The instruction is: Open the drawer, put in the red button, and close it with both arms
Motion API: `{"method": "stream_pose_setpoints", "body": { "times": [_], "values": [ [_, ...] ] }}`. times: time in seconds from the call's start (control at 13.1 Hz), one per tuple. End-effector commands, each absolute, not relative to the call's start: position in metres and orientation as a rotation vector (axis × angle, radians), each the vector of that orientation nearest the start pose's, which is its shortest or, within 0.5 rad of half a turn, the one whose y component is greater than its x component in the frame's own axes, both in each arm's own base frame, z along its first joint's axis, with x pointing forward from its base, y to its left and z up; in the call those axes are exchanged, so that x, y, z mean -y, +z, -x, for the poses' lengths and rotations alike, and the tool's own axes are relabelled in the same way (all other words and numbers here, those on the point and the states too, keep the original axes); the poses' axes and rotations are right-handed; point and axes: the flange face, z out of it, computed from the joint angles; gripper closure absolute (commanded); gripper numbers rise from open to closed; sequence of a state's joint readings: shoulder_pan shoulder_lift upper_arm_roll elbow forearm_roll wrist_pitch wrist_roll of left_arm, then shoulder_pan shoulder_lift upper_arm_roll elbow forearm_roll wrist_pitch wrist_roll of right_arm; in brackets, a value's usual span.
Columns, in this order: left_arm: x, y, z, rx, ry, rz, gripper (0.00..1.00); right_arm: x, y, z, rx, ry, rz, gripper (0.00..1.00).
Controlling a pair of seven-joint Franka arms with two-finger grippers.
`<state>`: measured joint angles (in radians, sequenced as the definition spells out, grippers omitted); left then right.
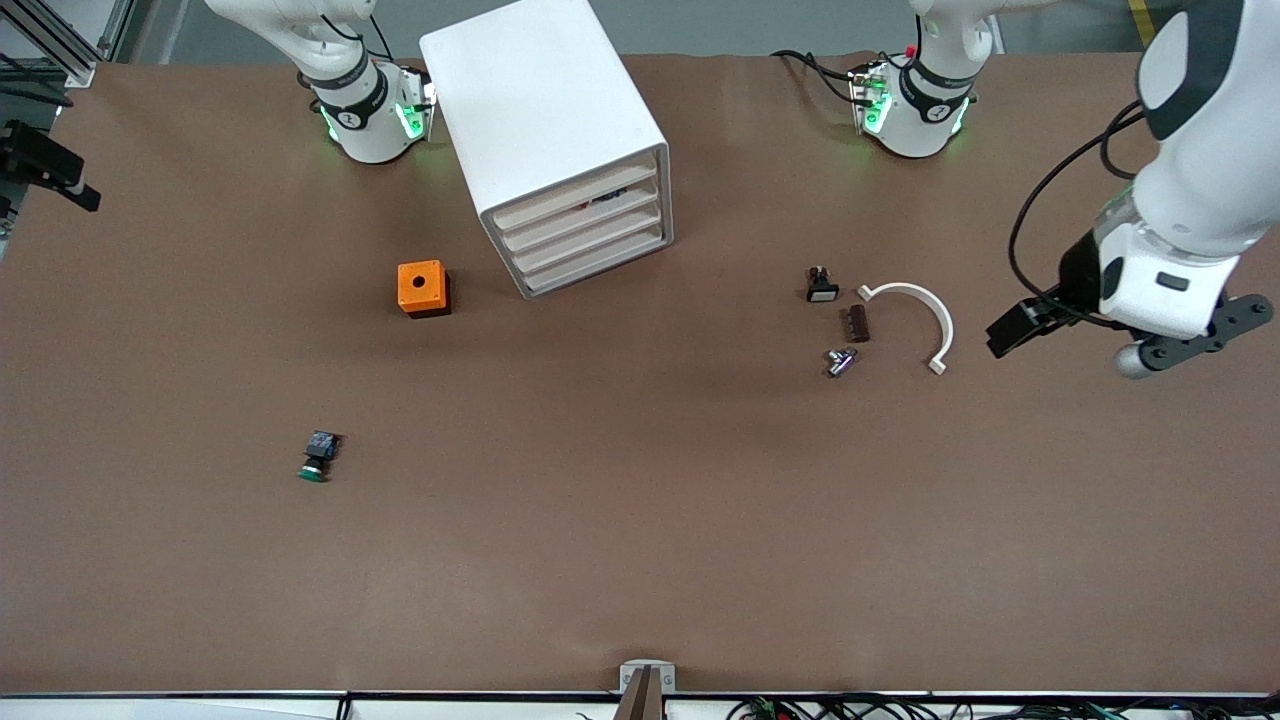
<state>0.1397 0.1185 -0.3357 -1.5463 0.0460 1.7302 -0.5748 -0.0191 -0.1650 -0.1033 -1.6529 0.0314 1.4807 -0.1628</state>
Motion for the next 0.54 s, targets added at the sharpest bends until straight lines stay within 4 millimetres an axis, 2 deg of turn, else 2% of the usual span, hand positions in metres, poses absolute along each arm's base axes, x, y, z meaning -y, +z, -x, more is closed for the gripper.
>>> {"method": "stream_pose_setpoints", "body": {
  "times": [0.0, 0.15, 0.46],
  "values": [
    [0.084, 0.605, -0.583, 0.475, -0.15, 3.095, 0.0, 0.057, 0.663, -0.482, 0.048, -0.016, 3.124, 0.0],
    [0.074, 0.611, -0.575, 0.405, -0.104, 3.088, 0.0, 0.052, 0.665, -0.483, 0.079, -0.021, 3.149, 0.0],
    [0.07, 0.625, -0.561, 0.297, -0.077, 3.082, 0.0, 0.051, 0.665, -0.483, 0.084, -0.013, 3.157, 0.0]
  ]
}}
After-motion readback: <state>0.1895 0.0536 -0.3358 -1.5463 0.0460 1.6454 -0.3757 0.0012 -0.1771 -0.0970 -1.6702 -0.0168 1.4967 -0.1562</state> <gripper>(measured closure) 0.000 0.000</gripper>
